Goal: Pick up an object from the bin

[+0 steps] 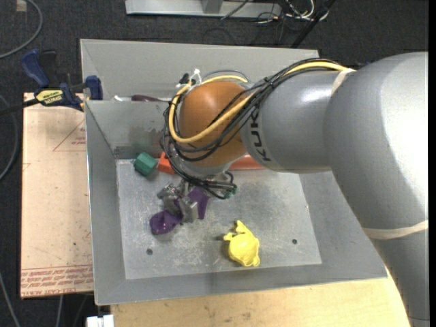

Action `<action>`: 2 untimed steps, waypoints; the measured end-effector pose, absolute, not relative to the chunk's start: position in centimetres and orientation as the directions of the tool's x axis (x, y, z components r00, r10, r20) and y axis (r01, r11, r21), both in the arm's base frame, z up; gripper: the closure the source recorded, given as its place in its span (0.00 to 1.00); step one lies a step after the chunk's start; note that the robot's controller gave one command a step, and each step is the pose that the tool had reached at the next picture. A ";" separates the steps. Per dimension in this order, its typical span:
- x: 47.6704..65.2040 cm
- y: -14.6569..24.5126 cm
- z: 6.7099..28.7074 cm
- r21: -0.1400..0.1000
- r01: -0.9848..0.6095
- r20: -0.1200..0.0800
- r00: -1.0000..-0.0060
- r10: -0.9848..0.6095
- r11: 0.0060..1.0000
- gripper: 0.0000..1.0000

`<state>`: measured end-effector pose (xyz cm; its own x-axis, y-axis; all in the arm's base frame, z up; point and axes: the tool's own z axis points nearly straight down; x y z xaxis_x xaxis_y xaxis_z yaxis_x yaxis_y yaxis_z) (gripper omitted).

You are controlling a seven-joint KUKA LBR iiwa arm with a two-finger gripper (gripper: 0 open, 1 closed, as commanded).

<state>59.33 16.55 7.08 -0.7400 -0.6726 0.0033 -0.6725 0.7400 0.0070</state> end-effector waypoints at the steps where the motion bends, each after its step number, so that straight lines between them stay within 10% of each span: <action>1: 59.3 16.5 7.1 0.007 -0.673 0.003 -0.740 -0.673 0.740 1.00; 2: 59.2 16.5 7.3 0.008 -0.673 0.004 -0.740 -0.673 0.740 1.00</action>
Offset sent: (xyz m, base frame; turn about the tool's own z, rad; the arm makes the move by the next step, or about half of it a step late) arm -0.0051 -0.0026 0.0789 -0.0038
